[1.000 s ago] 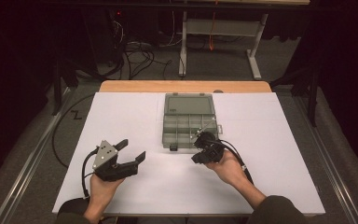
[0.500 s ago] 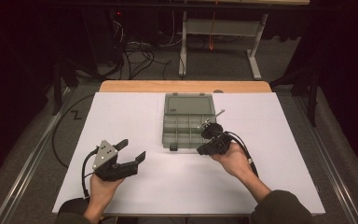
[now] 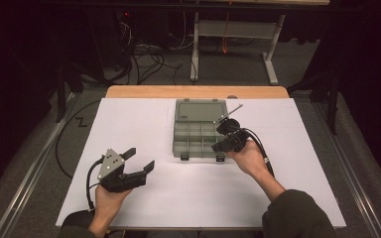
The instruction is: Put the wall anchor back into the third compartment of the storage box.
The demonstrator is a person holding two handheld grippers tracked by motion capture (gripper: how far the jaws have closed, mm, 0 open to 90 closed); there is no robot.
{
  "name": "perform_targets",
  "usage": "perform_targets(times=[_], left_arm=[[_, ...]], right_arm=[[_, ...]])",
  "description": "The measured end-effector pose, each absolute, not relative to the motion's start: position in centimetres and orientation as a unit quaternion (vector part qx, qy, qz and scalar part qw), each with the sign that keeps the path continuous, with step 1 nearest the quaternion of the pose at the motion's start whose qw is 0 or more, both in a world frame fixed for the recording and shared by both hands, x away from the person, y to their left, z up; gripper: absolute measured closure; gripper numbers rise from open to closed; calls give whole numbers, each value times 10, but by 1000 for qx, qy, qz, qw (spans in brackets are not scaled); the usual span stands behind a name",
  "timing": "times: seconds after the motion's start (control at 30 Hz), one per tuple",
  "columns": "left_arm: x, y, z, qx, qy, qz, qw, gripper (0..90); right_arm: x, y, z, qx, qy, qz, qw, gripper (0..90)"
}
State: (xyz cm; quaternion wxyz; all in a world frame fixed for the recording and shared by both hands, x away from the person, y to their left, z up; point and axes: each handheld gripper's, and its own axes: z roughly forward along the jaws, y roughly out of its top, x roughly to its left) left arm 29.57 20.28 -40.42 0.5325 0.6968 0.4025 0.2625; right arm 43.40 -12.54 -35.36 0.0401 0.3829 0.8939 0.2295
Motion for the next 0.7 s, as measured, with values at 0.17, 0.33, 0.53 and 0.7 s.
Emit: perform_targets(times=[0.17, 0.33, 0.53, 0.7], left_arm=[[296, 203, -404, 697, 402, 263, 532, 219], [296, 203, -404, 698, 402, 263, 531, 219], [296, 203, -404, 698, 401, 262, 532, 219], [296, 203, -404, 698, 401, 262, 532, 219]], right_arm=[[445, -126, -356, 394, 889, 228, 43, 861], [454, -126, -355, 405, 884, 228, 49, 861], [464, -127, -357, 413, 879, 230, 55, 861], [471, -127, -357, 426, 874, 227, 58, 861]])
